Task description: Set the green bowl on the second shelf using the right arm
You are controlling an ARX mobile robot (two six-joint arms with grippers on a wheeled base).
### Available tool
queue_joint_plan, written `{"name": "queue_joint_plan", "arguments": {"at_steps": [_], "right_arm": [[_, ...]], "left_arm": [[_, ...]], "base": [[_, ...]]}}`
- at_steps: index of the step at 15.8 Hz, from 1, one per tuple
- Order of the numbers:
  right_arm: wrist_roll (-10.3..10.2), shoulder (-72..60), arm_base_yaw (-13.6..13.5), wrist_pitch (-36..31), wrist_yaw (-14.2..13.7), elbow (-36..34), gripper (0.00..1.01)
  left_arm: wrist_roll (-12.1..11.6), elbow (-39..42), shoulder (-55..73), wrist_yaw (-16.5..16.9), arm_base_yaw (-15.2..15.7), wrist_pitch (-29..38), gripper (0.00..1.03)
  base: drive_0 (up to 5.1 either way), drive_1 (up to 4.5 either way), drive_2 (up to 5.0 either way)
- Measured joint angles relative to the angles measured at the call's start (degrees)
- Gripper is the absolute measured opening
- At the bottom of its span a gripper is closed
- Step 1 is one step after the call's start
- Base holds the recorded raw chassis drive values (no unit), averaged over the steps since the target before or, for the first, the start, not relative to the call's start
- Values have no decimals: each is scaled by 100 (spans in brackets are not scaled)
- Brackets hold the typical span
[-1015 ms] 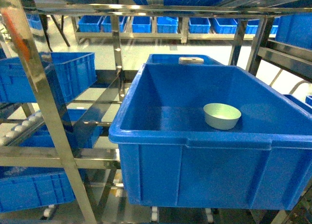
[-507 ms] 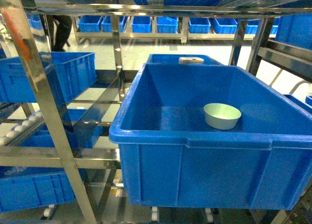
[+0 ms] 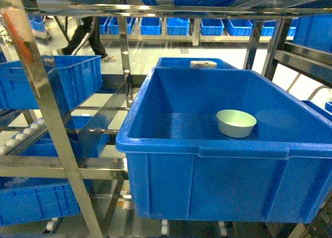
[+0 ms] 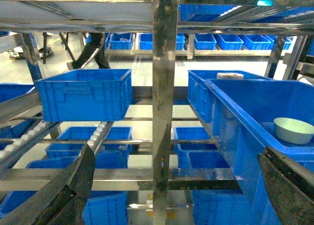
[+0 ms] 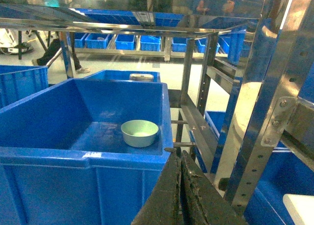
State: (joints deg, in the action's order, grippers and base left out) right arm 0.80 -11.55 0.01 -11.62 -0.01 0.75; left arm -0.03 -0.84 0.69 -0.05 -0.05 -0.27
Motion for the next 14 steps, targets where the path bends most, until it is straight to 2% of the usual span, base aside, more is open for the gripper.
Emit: {"name": "queue_joint_plan", "arguments": {"at_steps": [3, 4, 5, 8, 9, 11, 14], "right_arm": [[0, 142, 0, 138, 0, 0, 2], [0, 321, 0, 398, 0, 4, 2], [0, 942, 0, 1215, 2, 4, 2], [0, 1130, 0, 1169, 4, 4, 2], [2, 1130, 0, 1196, 4, 4, 5], [2, 1130, 0, 1189, 2, 4, 35], [2, 1130, 0, 1189, 2, 4, 73]], "left_arm": [[0, 0, 0, -2, 0, -2, 98], [0, 0, 0, 0, 0, -2, 98], [2, 0, 0, -2, 0, -2, 98], [0, 0, 0, 2, 0, 2, 98], [0, 0, 0, 2, 0, 0, 98], [0, 0, 0, 0, 0, 2, 98], [0, 0, 0, 0, 0, 4, 98]], "base": [[0, 0, 0], [0, 0, 0], [0, 0, 0], [0, 0, 0], [0, 0, 0], [0, 0, 0], [0, 0, 0]]}}
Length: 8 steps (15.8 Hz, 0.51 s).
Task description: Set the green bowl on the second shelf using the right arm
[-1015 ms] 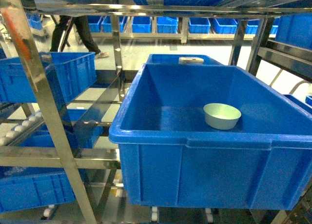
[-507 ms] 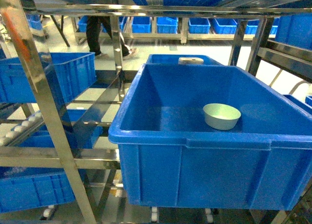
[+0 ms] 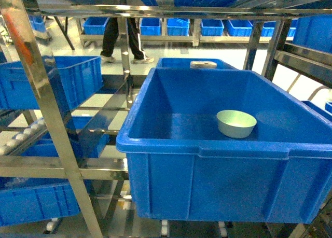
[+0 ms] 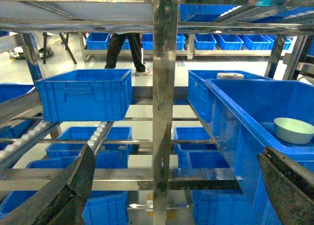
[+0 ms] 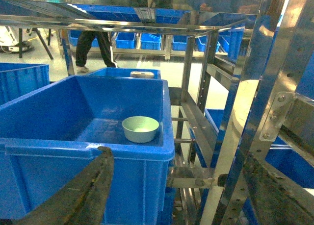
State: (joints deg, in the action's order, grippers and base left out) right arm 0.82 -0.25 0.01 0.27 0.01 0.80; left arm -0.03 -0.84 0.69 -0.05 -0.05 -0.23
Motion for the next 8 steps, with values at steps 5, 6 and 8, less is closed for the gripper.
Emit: {"name": "queue_joint_plan", "arguments": {"at_steps": [5, 6, 8], "right_arm": [[-2, 0, 0, 0, 0, 0, 98], [-2, 0, 0, 0, 0, 0, 98], [-2, 0, 0, 0, 0, 0, 98]], "left_arm": [[0, 0, 0, 0, 0, 0, 98], [0, 0, 0, 0, 0, -2, 98], [0, 0, 0, 0, 0, 0, 98]], "base": [[0, 0, 0], [0, 0, 0], [0, 0, 0]]}}
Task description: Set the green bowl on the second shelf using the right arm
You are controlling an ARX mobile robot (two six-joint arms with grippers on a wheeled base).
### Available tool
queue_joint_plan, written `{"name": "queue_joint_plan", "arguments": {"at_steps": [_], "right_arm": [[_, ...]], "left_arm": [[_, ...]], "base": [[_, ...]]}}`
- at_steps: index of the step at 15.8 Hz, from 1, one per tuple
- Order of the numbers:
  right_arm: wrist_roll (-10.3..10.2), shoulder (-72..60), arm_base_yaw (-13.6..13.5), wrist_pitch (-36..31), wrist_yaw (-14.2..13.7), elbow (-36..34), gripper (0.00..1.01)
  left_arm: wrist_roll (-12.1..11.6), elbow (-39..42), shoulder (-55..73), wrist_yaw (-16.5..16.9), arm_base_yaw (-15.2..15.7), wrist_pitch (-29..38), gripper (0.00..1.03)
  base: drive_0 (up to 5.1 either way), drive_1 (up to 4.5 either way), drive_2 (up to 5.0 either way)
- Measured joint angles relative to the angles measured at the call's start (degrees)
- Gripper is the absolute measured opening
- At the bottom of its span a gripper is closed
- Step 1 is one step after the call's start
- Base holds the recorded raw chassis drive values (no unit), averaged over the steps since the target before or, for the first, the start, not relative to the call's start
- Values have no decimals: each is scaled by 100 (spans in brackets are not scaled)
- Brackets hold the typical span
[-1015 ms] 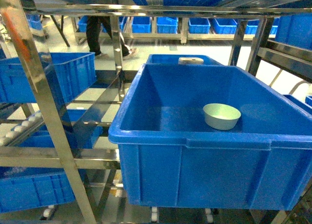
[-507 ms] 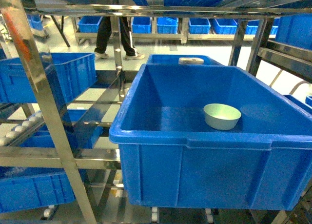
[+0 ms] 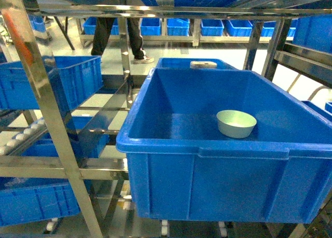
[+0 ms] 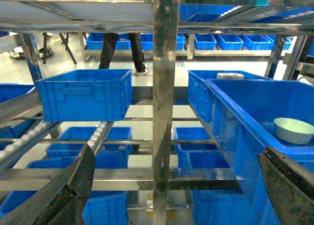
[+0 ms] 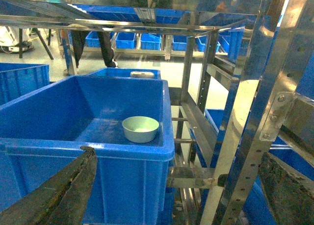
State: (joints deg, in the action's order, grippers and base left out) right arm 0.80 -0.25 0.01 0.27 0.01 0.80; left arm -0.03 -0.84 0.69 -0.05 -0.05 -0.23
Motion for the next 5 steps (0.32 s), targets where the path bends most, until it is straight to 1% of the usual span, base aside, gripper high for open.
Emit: {"name": "queue_joint_plan", "arguments": {"at_steps": [5], "right_arm": [[0, 0, 0, 0, 0, 0, 98]], "left_arm": [[0, 0, 0, 0, 0, 0, 98]], "base": [[0, 0, 0]]}}
